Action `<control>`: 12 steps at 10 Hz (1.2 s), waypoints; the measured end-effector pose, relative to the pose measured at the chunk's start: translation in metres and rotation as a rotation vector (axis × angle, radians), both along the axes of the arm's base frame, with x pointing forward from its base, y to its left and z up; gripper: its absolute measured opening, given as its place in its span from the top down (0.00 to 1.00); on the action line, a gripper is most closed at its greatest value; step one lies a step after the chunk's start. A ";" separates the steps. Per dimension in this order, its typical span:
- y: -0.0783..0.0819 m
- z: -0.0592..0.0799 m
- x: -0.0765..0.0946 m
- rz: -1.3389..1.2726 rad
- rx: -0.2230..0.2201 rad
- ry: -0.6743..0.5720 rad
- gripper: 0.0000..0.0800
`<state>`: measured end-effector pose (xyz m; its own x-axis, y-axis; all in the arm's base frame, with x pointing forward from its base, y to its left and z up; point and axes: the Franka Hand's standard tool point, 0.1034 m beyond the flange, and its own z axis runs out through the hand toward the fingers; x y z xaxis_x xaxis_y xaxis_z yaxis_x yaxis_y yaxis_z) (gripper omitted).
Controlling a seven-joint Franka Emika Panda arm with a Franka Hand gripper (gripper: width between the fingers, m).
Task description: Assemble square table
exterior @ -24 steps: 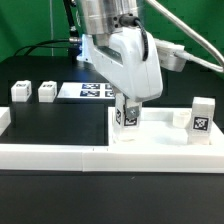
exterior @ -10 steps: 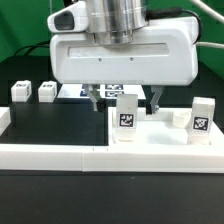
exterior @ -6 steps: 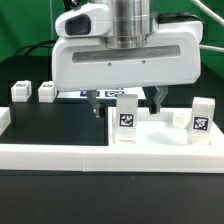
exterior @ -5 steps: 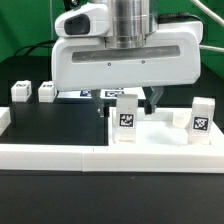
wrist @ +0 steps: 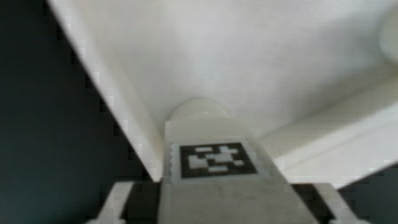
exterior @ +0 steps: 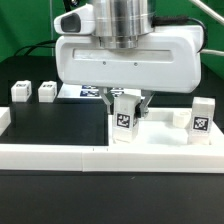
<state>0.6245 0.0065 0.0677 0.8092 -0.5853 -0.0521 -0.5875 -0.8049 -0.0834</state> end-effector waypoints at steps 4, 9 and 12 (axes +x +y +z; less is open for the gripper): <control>-0.003 -0.002 0.000 -0.540 0.083 0.059 0.64; -0.001 -0.002 0.000 -0.825 0.109 0.099 0.59; -0.006 -0.004 0.002 -0.563 0.096 0.022 0.23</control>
Offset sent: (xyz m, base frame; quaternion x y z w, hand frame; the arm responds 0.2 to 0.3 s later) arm 0.0013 0.0065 -0.0041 0.0418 -0.0635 0.2713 0.9595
